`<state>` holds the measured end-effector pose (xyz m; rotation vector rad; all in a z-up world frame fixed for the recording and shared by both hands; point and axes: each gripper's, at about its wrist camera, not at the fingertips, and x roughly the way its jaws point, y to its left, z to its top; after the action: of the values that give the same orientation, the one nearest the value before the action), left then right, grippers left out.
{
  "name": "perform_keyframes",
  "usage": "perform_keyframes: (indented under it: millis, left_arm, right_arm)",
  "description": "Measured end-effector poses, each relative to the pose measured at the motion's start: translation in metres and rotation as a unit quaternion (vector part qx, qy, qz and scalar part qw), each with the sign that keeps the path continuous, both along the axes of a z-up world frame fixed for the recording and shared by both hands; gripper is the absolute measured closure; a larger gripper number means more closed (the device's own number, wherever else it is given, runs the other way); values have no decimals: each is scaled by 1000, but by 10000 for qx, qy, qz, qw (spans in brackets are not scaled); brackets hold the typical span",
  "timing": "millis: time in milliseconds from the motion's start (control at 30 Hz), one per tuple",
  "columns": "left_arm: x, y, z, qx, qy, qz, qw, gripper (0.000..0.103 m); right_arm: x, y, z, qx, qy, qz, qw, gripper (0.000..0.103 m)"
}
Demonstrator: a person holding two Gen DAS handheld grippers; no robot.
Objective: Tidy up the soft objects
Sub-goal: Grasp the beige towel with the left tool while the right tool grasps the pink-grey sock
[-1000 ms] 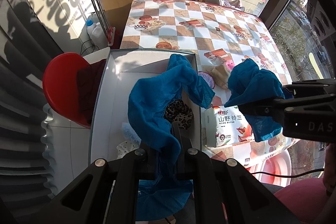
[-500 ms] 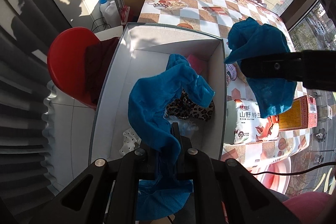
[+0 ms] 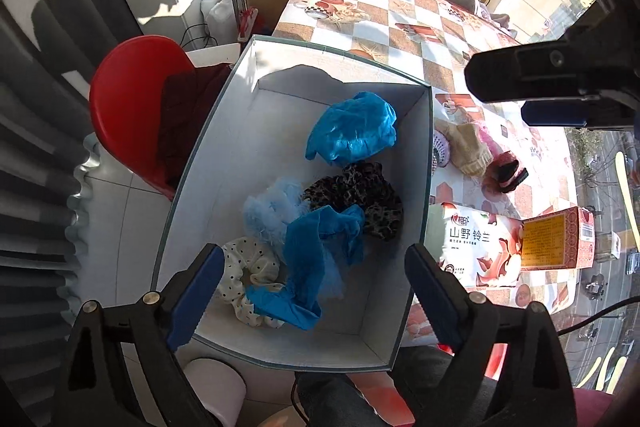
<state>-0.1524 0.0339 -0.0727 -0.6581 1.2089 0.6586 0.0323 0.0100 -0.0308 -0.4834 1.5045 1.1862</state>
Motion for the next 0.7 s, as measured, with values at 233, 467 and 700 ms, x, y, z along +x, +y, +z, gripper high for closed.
perform_keyframes:
  millis: [233, 467, 700]
  left_arm:
    - [24, -3, 19, -40, -486, -266, 9985, 8]
    - [104, -33, 26, -162, -511, -1238, 9909, 8]
    - [176, -59, -7, -322, 13, -1741, 9842, 8]
  right_arm:
    - [84, -61, 14, -363, -72, -709, 9968, 0]
    - [163, -128, -1, -1228, -375, -1141, 9851, 0]
    - [198, -148, -68, -1815, -188, -932, 9788, 0]
